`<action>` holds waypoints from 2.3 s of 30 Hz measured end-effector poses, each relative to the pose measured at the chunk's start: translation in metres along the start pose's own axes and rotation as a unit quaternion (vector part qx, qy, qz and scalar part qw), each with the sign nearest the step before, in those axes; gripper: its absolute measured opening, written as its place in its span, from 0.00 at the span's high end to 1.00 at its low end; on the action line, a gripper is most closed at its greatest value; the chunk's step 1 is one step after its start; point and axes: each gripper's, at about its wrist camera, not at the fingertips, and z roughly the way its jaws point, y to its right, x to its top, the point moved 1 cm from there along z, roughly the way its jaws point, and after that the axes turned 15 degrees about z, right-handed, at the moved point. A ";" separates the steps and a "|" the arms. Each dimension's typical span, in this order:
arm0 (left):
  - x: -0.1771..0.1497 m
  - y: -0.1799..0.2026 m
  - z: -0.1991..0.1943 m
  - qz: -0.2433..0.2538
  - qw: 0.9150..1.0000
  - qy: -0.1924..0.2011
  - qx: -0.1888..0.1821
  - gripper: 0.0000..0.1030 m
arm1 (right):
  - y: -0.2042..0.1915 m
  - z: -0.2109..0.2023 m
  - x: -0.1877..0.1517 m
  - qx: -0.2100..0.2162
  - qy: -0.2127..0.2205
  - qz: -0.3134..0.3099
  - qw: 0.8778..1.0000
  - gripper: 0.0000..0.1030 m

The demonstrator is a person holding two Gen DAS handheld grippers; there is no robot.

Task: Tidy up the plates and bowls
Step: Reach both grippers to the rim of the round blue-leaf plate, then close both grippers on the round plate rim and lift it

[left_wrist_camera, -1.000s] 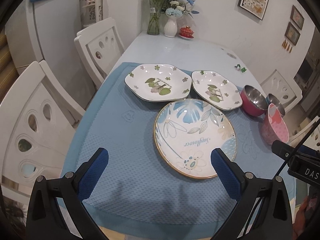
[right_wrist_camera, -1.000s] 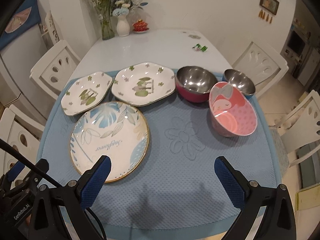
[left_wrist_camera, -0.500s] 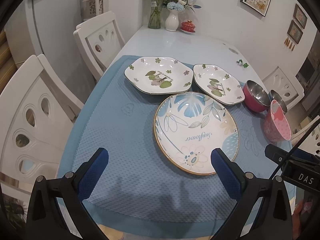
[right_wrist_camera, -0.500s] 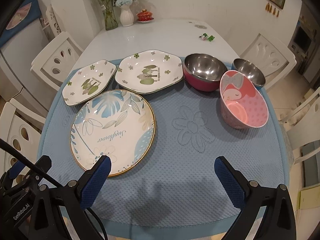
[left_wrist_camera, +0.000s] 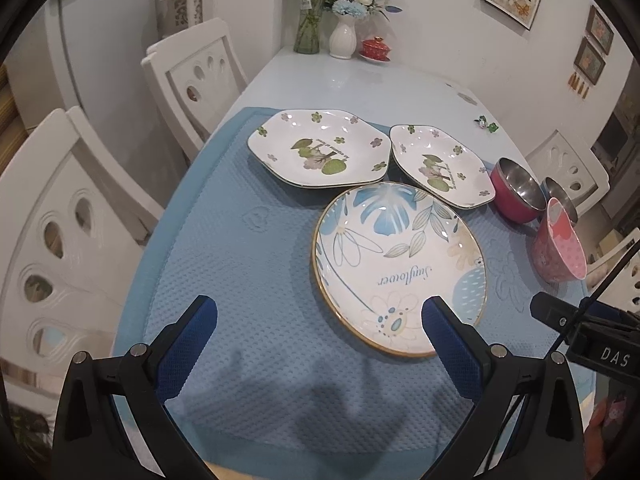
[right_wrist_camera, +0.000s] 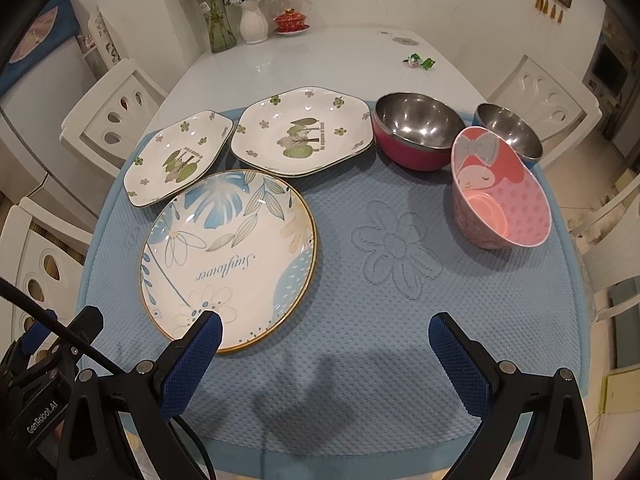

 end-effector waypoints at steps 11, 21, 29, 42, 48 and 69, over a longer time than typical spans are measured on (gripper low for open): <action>0.016 -0.019 0.070 0.011 0.997 -0.028 -0.068 0.01 | -0.007 0.060 0.017 0.012 -0.025 -0.024 0.999 0.12; 0.030 -0.021 0.115 0.038 0.994 -0.055 -0.088 0.15 | -0.017 0.107 0.041 0.041 -0.056 -0.016 0.997 0.36; 0.028 -0.024 0.127 0.024 0.992 -0.059 -0.113 0.32 | -0.016 0.131 0.045 0.063 -0.074 -0.013 0.995 0.61; 0.028 -0.009 0.126 0.049 0.990 -0.060 -0.120 0.71 | -0.015 0.131 0.045 0.108 -0.078 -0.022 0.991 0.73; 0.025 -0.010 0.121 0.034 0.990 -0.060 -0.122 0.71 | -0.013 0.124 0.040 0.112 -0.083 -0.021 0.990 0.73; -0.055 -0.023 0.047 -0.005 0.991 -0.099 -0.090 0.71 | -0.010 0.083 -0.069 0.078 -0.168 -0.023 0.982 0.73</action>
